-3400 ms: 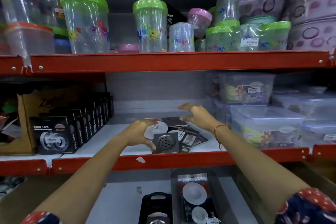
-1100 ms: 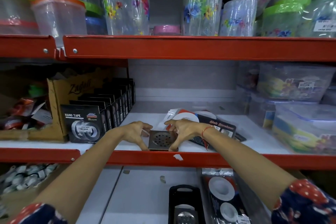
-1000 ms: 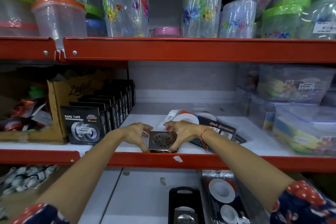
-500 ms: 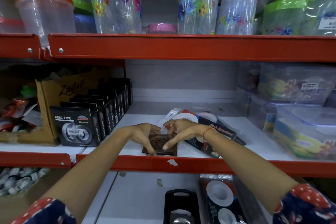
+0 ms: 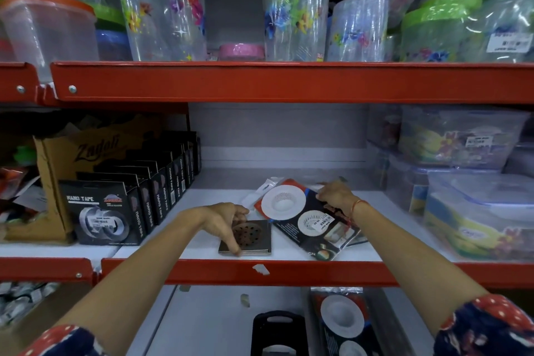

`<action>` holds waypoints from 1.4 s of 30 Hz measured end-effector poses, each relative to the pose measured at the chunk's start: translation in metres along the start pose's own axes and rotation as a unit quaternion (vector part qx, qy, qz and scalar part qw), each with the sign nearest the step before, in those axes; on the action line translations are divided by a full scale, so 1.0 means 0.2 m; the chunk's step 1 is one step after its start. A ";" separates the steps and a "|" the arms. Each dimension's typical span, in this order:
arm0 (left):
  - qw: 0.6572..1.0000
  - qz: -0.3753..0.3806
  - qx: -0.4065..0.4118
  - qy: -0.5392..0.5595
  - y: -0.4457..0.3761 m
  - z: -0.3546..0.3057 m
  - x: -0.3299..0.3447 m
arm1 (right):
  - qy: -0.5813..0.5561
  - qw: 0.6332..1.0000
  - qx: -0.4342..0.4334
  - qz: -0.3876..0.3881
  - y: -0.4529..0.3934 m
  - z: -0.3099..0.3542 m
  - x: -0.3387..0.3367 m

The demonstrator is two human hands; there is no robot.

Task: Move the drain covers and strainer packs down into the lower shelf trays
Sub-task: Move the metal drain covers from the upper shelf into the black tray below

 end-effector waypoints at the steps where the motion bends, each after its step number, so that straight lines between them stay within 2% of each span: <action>1: 1.000 -0.002 0.002 0.002 0.00 0.00 0.00 | -0.055 0.998 0.016 0.000 0.00 -0.02 -0.01; 4: 1.000 -0.015 0.010 0.024 -0.03 -0.01 -0.01 | -0.177 0.983 0.049 0.005 0.00 -0.07 -0.06; 9: 0.997 -0.037 0.039 0.053 -0.11 -0.11 -0.05 | -0.278 0.957 0.087 0.003 -0.06 -0.22 -0.15; 13: 0.996 -0.025 0.051 0.063 -0.18 -0.20 -0.07 | -0.287 0.951 0.112 0.017 -0.05 -0.32 -0.20; 16: 0.995 -0.040 0.060 0.074 -0.21 -0.22 -0.06 | -0.274 0.955 0.115 -0.015 -0.06 -0.35 -0.24; 20: 0.991 -0.065 0.066 0.093 -0.21 -0.22 -0.09 | -0.279 0.954 0.098 -0.045 -0.07 -0.33 -0.25; 23: 0.991 -0.070 0.067 0.088 -0.20 -0.22 -0.11 | -0.305 0.949 0.079 -0.026 -0.06 -0.27 -0.23; 31: 0.999 -0.038 0.013 0.025 -0.16 -0.15 -0.04 | -0.294 0.949 0.103 -0.056 -0.01 -0.35 -0.32; 42: 1.000 -0.008 0.001 0.015 -0.16 -0.18 -0.01 | -0.240 0.962 0.127 -0.001 0.04 -0.49 -0.31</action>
Point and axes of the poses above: each hand's wrist, its own y-axis away from the middle knuckle, its own x-axis out of the palm, z = x × y, the point moved 5 cm from there along -y, towards the middle knuckle, and after that the axes turned 1 degree about x, right-handed, at the moved point
